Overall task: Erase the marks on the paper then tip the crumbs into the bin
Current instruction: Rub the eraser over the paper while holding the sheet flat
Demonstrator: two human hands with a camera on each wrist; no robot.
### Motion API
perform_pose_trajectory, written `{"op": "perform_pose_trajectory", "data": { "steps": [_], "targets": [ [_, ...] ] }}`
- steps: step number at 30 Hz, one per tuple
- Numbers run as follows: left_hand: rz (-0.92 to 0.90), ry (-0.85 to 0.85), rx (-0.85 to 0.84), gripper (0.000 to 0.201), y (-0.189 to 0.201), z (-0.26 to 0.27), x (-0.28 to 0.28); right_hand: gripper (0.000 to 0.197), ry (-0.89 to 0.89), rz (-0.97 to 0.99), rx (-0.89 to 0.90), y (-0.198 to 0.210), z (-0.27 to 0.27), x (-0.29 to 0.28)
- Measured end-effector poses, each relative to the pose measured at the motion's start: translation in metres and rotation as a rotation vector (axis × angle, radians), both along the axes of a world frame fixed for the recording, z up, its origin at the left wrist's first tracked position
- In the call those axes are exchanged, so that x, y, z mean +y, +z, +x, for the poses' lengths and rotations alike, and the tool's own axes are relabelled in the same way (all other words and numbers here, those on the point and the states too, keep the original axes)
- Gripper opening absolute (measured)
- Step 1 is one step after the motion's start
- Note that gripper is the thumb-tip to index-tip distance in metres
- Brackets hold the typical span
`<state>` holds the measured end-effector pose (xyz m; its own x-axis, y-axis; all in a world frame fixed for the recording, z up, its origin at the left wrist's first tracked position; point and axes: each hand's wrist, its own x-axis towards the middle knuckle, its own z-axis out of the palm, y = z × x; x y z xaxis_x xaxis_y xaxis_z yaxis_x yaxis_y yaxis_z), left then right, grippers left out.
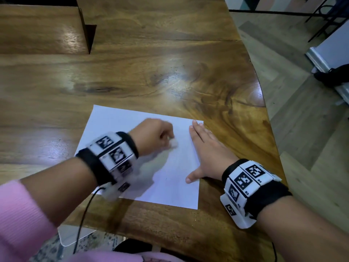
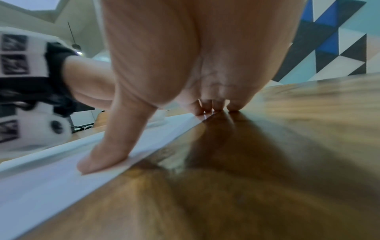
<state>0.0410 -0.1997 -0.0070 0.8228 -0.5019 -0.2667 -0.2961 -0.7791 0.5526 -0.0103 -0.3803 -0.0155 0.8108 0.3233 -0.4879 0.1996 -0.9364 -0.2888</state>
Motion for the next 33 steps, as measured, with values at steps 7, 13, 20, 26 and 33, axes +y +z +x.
{"op": "perform_pose_trajectory", "data": {
  "steps": [7, 13, 20, 26, 33],
  "targets": [
    [0.003, 0.044, -0.054, 0.005, -0.004, 0.010, -0.024, 0.141, 0.003, -0.038, -0.002, 0.000, 0.001, 0.001],
    [0.105, -0.152, 0.065, 0.007, 0.001, 0.002, -0.009, 0.142, 0.036, -0.134, -0.046, -0.002, 0.001, 0.001],
    [0.075, -0.051, 0.017, 0.014, 0.003, 0.017, -0.012, 0.142, 0.018, -0.178, -0.035, -0.001, 0.001, 0.002],
    [0.057, 0.081, -0.063, 0.012, 0.001, 0.035, -0.018, 0.142, 0.016, -0.176, -0.028, -0.001, 0.002, 0.002],
    [0.066, -0.048, 0.006, 0.007, 0.001, 0.029, -0.023, 0.142, 0.011, -0.186, -0.020, 0.002, 0.002, 0.002]
  ]
}}
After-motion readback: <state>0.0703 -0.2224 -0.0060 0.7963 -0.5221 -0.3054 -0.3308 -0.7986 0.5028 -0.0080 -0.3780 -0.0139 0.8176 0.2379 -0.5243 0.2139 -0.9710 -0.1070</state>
